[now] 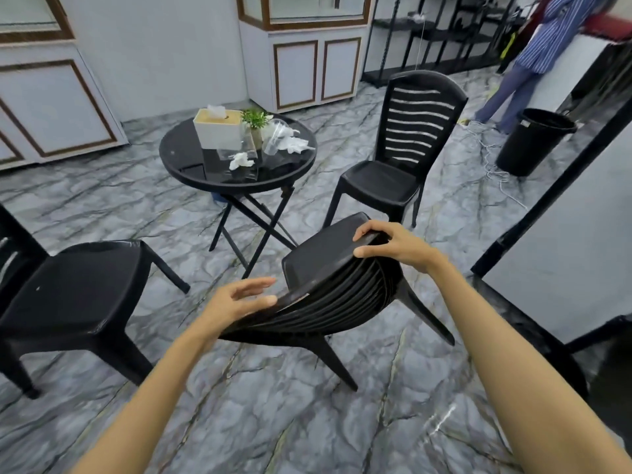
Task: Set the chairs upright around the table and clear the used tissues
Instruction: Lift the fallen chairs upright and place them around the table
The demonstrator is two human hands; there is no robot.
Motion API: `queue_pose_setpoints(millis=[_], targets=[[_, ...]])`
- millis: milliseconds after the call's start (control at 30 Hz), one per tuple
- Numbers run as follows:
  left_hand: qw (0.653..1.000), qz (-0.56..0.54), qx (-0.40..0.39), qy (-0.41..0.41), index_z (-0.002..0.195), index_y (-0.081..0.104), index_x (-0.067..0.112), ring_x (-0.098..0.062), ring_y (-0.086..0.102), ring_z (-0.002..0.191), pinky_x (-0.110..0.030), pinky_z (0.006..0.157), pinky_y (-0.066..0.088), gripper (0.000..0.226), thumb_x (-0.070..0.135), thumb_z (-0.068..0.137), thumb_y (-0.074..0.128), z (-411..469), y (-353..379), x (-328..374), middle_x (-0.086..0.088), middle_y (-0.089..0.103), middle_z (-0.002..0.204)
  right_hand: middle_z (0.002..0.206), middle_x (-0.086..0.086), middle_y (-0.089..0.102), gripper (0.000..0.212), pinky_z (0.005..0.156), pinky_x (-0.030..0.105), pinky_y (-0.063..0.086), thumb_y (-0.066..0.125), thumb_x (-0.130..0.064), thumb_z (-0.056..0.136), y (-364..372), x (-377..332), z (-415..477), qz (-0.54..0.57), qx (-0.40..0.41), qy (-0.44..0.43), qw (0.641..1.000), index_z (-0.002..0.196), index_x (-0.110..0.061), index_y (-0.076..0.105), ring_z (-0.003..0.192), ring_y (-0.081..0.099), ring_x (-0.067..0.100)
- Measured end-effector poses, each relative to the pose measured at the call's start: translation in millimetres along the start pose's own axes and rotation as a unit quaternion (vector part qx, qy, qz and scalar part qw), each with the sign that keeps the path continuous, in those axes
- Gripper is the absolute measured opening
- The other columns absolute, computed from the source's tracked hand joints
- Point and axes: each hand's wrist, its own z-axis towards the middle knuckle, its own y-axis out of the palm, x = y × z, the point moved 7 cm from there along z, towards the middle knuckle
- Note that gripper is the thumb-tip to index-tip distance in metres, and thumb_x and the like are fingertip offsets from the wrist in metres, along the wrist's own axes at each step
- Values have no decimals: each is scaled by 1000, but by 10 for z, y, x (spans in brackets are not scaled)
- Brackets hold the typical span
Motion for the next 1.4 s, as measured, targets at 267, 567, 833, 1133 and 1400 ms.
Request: queue_pose_setpoints(millis=[267,567,833,1133,1400], targets=[[996,-43,13,-81,98,67,37,-17,45,126,-34,102,35,75,71,31,78,319,238,-400,4,55,128,108,-2,61,68,94,27,43,82,-62,48,-984,713,-180,79,37,41,995,100,-24,62,103,57,11],[997,-33,38,-52,87,66,38,-17,50,115,-31,95,40,68,73,31,78,716,953,-25,-1,54,123,110,-7,58,62,73,23,44,81,-57,55,-1746,1385,-376,159,50,35,985,102,-27,57,87,56,5],[986,-84,143,-32,88,63,26,0,54,70,-20,66,41,79,75,26,77,1005,1774,261,6,55,86,114,-7,57,77,89,31,45,84,-67,40,-2395,2092,-454,204,7,64,977,100,-32,52,100,56,12],[990,-16,132,-37,98,60,20,-10,54,88,-14,68,47,33,40,72,68,1483,2616,600,4,55,97,123,1,52,92,69,14,53,89,-61,30,-3112,2923,-577,272,38,81,958,104,-26,46,96,59,8],[989,6,143,-48,103,59,16,-8,53,84,-19,71,44,42,43,74,72,1668,3022,742,4,54,95,111,-7,56,93,71,16,51,91,-59,23,-3385,3339,-622,310,50,99,944,99,-28,46,87,61,3]])
